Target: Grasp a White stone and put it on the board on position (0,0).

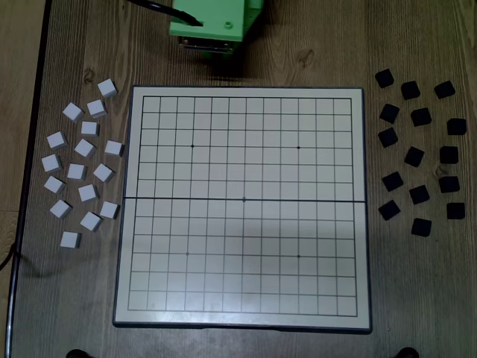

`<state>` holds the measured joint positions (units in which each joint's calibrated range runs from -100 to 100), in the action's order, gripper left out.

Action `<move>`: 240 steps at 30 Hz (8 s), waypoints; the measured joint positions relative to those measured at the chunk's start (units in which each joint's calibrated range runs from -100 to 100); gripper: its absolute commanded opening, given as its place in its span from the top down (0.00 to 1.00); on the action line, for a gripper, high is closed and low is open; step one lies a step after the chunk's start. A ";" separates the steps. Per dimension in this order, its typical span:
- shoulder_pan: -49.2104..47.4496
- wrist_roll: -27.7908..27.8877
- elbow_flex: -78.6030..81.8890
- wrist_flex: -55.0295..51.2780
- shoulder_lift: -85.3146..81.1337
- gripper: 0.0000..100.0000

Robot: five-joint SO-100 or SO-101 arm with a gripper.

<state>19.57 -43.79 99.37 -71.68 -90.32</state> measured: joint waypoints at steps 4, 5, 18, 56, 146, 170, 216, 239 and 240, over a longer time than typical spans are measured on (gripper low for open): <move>3.23 -0.39 0.00 0.00 0.00 0.94; 3.67 -0.39 0.00 0.00 0.00 0.94; 9.49 -1.12 -11.44 -1.03 13.06 0.94; 29.22 10.70 -66.52 -9.04 70.87 0.94; 27.06 23.10 -65.36 14.36 92.51 0.85; 27.06 23.10 -63.39 16.66 92.60 0.85; 28.03 25.05 -60.62 20.15 94.61 0.87; 28.57 25.10 -60.53 20.63 94.61 0.87; 28.57 25.10 -60.53 20.63 94.61 0.87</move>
<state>48.14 -18.68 38.85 -51.05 4.29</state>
